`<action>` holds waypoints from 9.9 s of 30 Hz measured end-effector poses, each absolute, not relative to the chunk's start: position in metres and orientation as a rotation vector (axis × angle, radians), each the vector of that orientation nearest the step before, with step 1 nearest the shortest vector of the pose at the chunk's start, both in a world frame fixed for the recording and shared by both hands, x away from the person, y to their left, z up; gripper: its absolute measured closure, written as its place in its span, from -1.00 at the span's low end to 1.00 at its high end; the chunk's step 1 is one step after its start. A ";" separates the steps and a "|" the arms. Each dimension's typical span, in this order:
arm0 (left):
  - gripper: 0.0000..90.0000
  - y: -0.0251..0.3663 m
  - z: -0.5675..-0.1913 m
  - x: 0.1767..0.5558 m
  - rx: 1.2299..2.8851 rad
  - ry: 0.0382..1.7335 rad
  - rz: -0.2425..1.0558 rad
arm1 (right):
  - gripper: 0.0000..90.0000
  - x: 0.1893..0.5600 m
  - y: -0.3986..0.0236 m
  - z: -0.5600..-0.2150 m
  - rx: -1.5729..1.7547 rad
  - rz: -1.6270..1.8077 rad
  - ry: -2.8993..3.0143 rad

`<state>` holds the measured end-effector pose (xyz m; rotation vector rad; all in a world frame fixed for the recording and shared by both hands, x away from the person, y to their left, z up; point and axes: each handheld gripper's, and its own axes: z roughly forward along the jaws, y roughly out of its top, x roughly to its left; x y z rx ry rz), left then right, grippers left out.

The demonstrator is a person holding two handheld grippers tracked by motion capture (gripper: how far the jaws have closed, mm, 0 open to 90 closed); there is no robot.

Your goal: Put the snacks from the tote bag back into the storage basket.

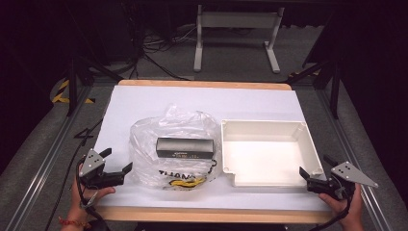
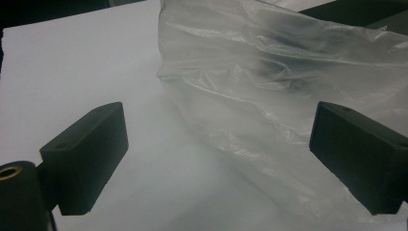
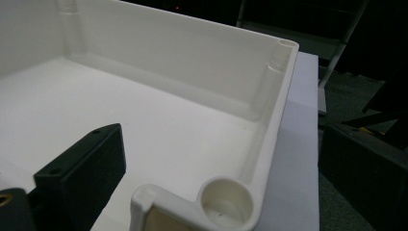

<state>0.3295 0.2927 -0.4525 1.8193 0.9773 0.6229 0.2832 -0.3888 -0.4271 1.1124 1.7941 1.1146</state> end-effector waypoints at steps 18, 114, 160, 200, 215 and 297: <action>-0.84 0.293 -0.453 0.326 1.831 0.957 0.615 | -0.92 0.279 -0.389 -0.419 1.089 1.094 1.785; -0.85 0.294 -0.454 0.324 1.825 0.955 0.595 | -0.32 0.384 -0.213 -0.352 0.476 1.158 2.338; -0.86 0.292 -0.456 0.324 1.850 0.946 0.594 | -0.37 0.433 -0.137 -0.362 0.286 1.066 2.619; -0.85 0.291 -0.455 0.322 1.851 0.930 0.595 | -0.28 0.452 -0.076 -0.393 0.146 0.774 2.883; -0.85 0.291 -0.455 0.322 1.852 0.932 0.592 | -0.06 0.454 -0.067 -0.396 0.112 0.689 2.929; -0.85 0.289 -0.456 0.322 1.871 0.933 0.590 | -0.05 0.420 -0.113 -0.314 -0.054 0.821 2.765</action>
